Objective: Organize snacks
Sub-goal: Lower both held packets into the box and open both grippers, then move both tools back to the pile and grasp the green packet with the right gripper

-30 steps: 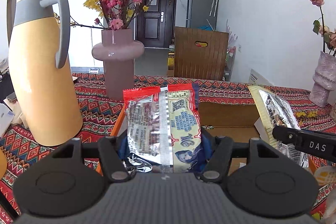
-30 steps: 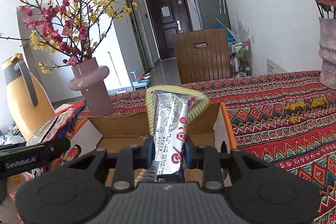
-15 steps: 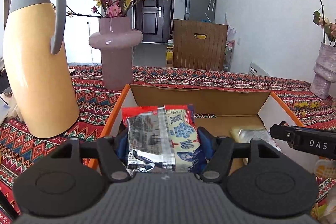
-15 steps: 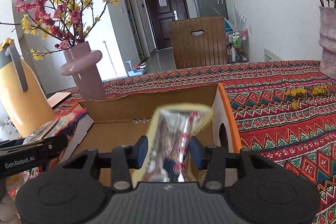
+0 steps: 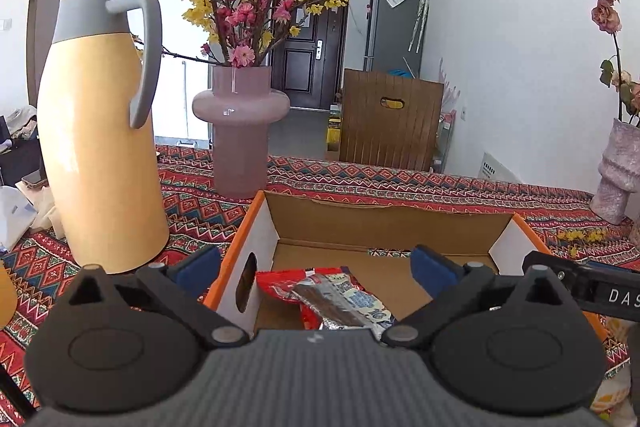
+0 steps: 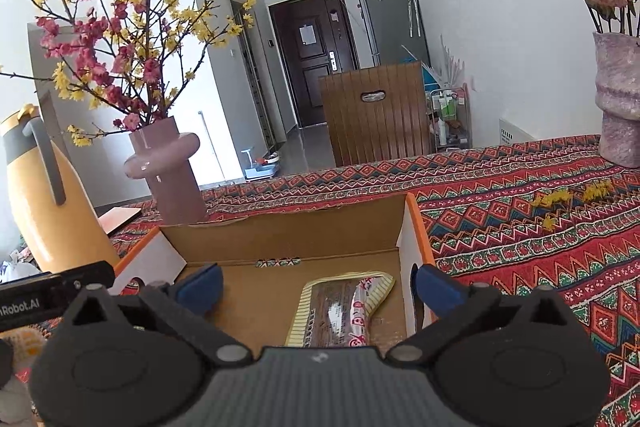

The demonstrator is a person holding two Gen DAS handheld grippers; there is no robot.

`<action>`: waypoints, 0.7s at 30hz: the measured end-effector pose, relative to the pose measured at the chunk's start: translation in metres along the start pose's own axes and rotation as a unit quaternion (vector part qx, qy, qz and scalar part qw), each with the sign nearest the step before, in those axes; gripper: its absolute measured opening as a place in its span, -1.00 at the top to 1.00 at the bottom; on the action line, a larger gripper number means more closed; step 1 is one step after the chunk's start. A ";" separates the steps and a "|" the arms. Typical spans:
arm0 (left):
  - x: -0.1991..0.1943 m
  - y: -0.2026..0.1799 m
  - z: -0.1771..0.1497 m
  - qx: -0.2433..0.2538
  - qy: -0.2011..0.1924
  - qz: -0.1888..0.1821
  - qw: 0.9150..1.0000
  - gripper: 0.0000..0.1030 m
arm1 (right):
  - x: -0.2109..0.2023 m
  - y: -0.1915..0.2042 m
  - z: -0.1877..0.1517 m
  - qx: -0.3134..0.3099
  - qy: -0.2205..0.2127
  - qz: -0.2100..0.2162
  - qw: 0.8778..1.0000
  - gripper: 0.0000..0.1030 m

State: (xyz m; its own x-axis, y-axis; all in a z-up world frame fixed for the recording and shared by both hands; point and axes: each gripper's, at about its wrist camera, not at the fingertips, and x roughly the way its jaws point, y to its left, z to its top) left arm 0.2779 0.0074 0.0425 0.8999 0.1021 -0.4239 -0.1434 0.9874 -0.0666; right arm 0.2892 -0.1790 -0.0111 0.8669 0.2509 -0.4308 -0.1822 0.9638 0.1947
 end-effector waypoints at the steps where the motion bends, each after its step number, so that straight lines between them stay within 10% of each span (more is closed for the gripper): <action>1: -0.002 0.000 0.001 -0.001 -0.002 0.002 1.000 -1.00 | -0.002 0.000 0.001 -0.001 -0.003 -0.001 1.000 -1.00; 21: -0.063 0.005 0.000 0.013 -0.007 -0.013 1.000 -1.00 | -0.076 0.011 -0.012 -0.031 -0.036 -0.002 0.999 -1.00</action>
State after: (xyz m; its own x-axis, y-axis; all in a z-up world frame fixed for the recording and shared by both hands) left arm 0.2204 0.0061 0.0688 0.9093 0.0782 -0.4088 -0.1098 0.9925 -0.0543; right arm 0.2159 -0.1868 0.0127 0.8983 0.2418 -0.3670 -0.2045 0.9691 0.1380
